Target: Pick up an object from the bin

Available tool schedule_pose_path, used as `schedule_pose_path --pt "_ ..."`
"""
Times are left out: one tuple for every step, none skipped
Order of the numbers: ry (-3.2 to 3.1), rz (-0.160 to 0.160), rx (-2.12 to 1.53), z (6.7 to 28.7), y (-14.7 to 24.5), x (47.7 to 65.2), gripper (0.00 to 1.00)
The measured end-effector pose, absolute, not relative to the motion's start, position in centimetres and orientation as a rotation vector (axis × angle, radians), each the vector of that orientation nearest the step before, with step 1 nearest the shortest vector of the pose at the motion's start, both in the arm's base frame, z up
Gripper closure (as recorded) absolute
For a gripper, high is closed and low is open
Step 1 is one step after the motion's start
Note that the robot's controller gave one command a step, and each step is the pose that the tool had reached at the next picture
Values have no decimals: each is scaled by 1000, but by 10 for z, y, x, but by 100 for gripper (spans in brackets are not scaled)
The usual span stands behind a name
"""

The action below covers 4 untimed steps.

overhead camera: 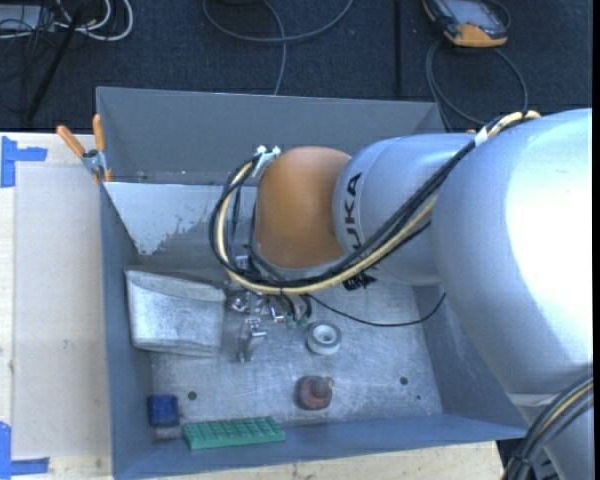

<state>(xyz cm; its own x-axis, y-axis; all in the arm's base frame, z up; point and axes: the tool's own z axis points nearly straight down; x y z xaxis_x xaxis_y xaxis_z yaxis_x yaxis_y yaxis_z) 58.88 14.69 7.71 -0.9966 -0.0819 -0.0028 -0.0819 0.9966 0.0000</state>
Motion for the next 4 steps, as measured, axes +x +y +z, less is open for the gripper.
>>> schedule_pose_path --pt "3135 8 43 73 119 608 0" --pt "3136 0 152 76 78 610 0" --pt "3135 1 146 76 47 615 0" --pt "3133 3 -152 76 33 620 0"
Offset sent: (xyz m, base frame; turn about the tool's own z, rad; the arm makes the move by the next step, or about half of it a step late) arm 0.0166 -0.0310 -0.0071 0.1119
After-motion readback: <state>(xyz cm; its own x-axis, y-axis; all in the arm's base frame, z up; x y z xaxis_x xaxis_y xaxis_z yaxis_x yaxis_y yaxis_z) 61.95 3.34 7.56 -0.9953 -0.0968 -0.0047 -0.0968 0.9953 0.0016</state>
